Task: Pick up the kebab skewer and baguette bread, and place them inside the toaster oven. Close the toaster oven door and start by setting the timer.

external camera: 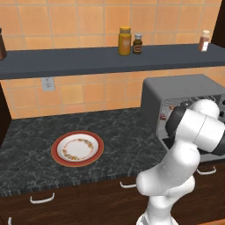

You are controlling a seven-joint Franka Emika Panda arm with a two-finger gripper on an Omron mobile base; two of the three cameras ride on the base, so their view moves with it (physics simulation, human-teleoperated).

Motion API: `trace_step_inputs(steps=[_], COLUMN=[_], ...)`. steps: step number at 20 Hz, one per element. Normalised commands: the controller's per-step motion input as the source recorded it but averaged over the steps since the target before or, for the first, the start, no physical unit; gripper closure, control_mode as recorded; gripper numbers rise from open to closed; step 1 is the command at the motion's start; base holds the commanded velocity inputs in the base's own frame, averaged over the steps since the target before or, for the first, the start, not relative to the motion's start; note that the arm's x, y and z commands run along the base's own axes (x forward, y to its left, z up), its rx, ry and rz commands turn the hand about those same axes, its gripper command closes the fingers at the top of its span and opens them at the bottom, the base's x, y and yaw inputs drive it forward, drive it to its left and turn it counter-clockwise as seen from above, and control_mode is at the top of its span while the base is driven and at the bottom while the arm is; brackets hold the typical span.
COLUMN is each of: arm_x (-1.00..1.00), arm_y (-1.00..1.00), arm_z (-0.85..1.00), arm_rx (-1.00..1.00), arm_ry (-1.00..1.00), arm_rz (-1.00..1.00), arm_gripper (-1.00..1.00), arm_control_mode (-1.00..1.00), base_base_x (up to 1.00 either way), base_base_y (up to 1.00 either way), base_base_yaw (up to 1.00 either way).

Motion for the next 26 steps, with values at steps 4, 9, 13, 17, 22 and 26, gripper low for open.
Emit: trace_step_inputs(steps=[4,9,13,17,22,26], arm_x=[0.1,-0.2,-0.92,-0.98,-0.99,-0.83], arm_y=[-0.21,-0.22,-0.02,0.11,0.24,0.0], arm_z=[0.0,0.0,0.14,0.29,0.09,0.0], arm_rx=[0.0,0.0,0.0,0.0,0.0,0.0], arm_ry=[-0.04,-0.06,-0.02,0.0,0.04,0.02], arm_rz=[0.0,0.0,0.02,0.08,0.15,0.24], arm_gripper=[-1.0,-1.0,-1.0,-1.0,-1.0,-1.0], arm_control_mode=[-1.0,-1.0,-1.0,-1.0,-1.0,-1.0], base_base_x=[0.0,0.0,0.0,0.0,0.0,0.0], base_base_y=[0.0,0.0,0.0,0.0,0.0,0.0], base_base_yaw=[0.0,0.0,0.0,0.0,0.0,0.0])
